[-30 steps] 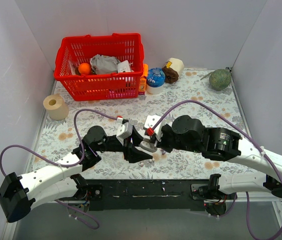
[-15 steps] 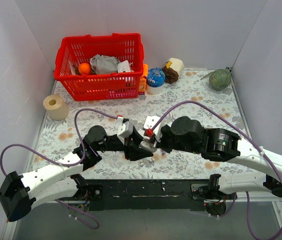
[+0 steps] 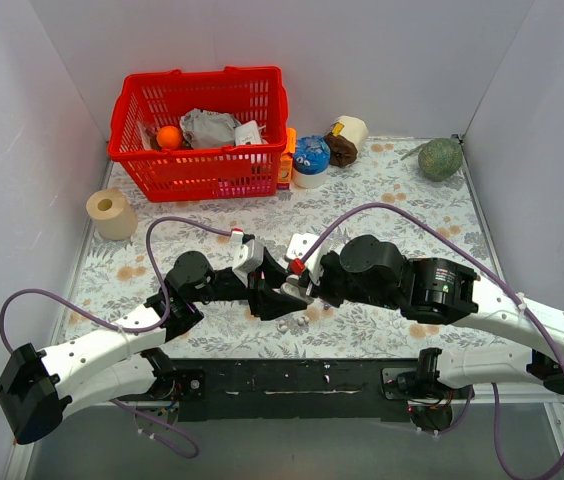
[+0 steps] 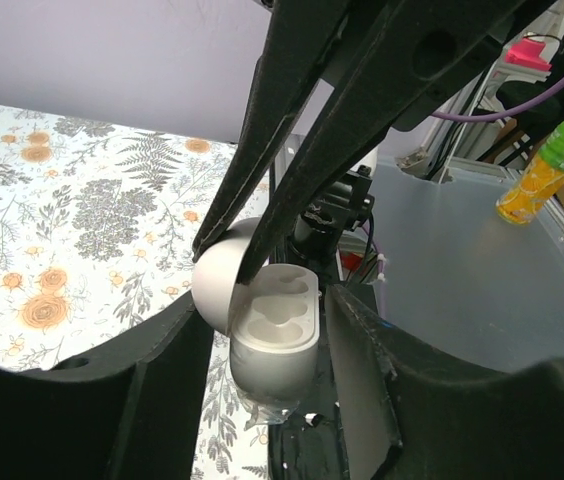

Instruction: Insert the wireless bluetooth earbuds into the charging case

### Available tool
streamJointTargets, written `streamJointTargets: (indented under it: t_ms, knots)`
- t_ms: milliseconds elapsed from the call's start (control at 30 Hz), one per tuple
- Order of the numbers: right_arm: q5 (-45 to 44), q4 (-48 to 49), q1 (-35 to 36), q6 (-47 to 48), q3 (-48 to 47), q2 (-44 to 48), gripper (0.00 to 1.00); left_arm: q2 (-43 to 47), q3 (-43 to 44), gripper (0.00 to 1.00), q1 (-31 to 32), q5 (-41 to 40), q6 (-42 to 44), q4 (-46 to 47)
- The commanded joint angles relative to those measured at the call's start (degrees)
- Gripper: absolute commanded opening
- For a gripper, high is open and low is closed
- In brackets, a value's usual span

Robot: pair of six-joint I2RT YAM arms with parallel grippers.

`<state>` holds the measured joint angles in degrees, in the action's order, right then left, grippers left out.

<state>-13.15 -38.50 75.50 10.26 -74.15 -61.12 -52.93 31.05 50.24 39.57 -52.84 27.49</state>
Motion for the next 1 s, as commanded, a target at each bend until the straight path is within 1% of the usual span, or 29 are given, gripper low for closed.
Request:
streamJointTargets:
  t_ms: [0,200,400,733,833,967]
  knots:
    - [-0.9,3.0,0.4,-0.7,-0.9,0.7,0.01,0.8,-0.5,0.49,-0.2,-0.6,0.1,1.2]
    - [-1.1,3.0,0.6,-0.6,-1.5,0.3,0.01,0.4,-0.6,0.55,-0.2,-0.7,-0.1,1.3]
    - [-1.3,3.3,0.7,-0.6,-1.8,0.4,0.01,-0.4,-0.6,0.53,-0.2,-0.5,-0.1,1.3]
    - [-1.4,3.5,0.9,-0.8,-2.3,0.7,0.01,-1.5,-0.8,0.53,-0.2,-0.4,-0.3,1.5]
    - [-1.6,3.5,0.9,-0.8,-2.3,0.7,0.01,-1.6,-1.1,0.51,-0.2,-0.3,-0.3,1.5]
    - [-1.7,3.5,0.9,-0.8,-2.1,0.9,0.01,-1.7,-1.1,0.42,-0.2,0.2,-0.3,1.7]
